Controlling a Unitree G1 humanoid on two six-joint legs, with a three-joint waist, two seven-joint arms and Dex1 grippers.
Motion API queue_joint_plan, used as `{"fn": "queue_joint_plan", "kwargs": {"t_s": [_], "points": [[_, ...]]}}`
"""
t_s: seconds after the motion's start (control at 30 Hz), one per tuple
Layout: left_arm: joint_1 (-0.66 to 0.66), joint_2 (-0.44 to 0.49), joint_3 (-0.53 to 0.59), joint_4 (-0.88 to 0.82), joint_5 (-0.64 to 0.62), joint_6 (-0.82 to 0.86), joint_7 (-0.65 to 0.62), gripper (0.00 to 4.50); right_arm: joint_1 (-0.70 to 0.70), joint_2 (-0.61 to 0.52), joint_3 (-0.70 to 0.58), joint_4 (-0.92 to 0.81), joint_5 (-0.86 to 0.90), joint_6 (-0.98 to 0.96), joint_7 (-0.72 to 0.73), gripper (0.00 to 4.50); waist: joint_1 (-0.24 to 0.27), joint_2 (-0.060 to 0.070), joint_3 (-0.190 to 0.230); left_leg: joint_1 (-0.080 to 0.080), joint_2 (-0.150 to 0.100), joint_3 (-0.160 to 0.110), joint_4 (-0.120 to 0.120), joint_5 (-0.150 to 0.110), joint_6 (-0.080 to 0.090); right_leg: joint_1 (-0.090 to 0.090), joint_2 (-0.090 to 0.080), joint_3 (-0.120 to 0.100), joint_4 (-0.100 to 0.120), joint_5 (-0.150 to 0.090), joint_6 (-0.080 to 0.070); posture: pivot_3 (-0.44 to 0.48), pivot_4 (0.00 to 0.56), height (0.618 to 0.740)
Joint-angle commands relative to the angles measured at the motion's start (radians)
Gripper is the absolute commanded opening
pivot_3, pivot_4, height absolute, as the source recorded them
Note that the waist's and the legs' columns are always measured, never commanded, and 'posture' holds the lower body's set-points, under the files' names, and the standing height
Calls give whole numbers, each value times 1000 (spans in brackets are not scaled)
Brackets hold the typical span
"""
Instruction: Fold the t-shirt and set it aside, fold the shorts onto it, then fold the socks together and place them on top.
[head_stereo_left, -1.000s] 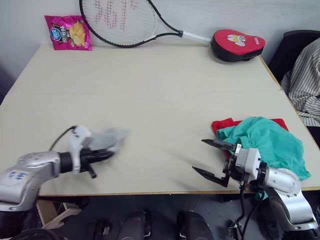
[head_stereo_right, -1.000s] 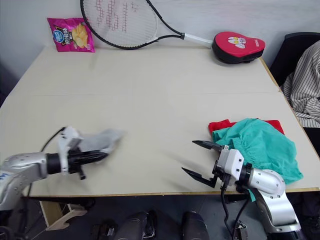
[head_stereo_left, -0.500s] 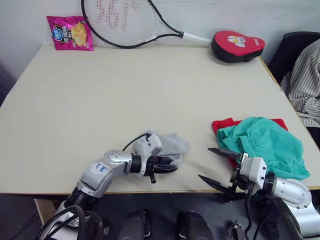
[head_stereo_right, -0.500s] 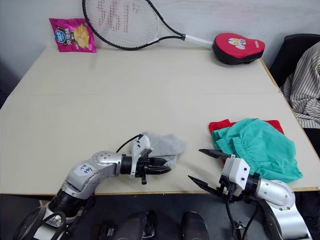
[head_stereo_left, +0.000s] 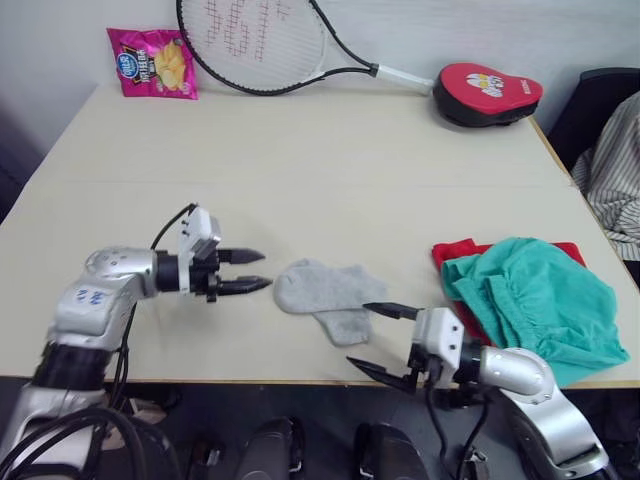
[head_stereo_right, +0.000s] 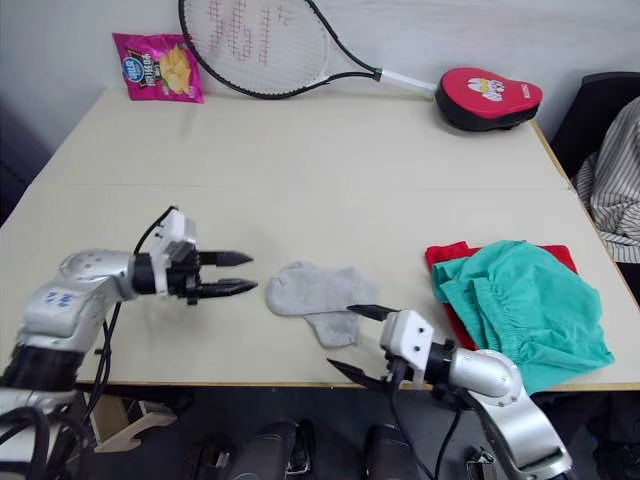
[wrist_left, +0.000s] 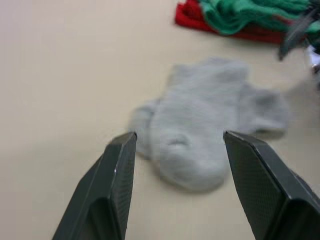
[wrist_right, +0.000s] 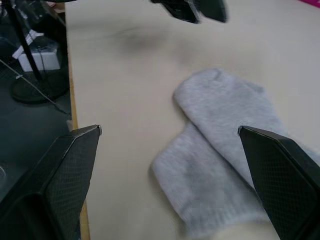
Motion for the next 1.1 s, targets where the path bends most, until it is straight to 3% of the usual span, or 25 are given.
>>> {"fn": "queue_joint_plan", "kwargs": {"t_s": [0.03,0.33,0.47,0.53,0.73,0.8,0.93,1.1], "points": [[-120,-82,-56,197,116,-181,11,2908,3,22,41,-7,-47,-13,-31,4500,-1,-1,0,-1,0,0,1,0,1,0,0,0,-1,0,0,0,150,740],[-334,-226,-109,618,245,-333,-19,2908,-63,49,46,135,-148,-8,-97,4500,-28,-3,0,-5,1,5,6,4,11,-3,3,-12,4,2,3,0,150,740],[-368,-249,-111,699,274,-356,-41,2933,-75,32,38,154,-158,-6,-88,3342,-32,-4,1,-5,1,4,7,4,11,-3,1,-12,4,2,3,0,150,740],[-362,-246,-120,701,282,-339,-83,2523,-85,30,36,162,-159,-5,-85,2609,-33,-4,1,-5,1,4,7,4,11,-3,2,-9,4,2,3,0,150,740],[-319,-234,-106,667,286,-292,-104,763,-110,30,38,174,-156,-18,-72,500,-33,-4,1,-5,1,4,8,4,11,-3,1,-6,5,2,3,0,150,740],[-297,-233,-94,637,275,-270,-99,152,-117,26,37,179,-153,-22,-62,0,-35,-4,1,-5,1,4,8,4,11,-2,1,-6,5,2,3,0,150,740],[-225,-228,-44,494,233,-152,-51,24,-156,13,28,219,-153,-44,-30,0,-36,-4,1,-4,2,4,8,3,11,-2,1,-5,5,2,3,0,150,740],[-83,-185,21,157,180,70,47,24,-263,-15,17,353,-161,-136,39,0,-41,-5,1,-3,2,4,8,4,11,-1,2,-5,9,2,3,0,150,740]]}}
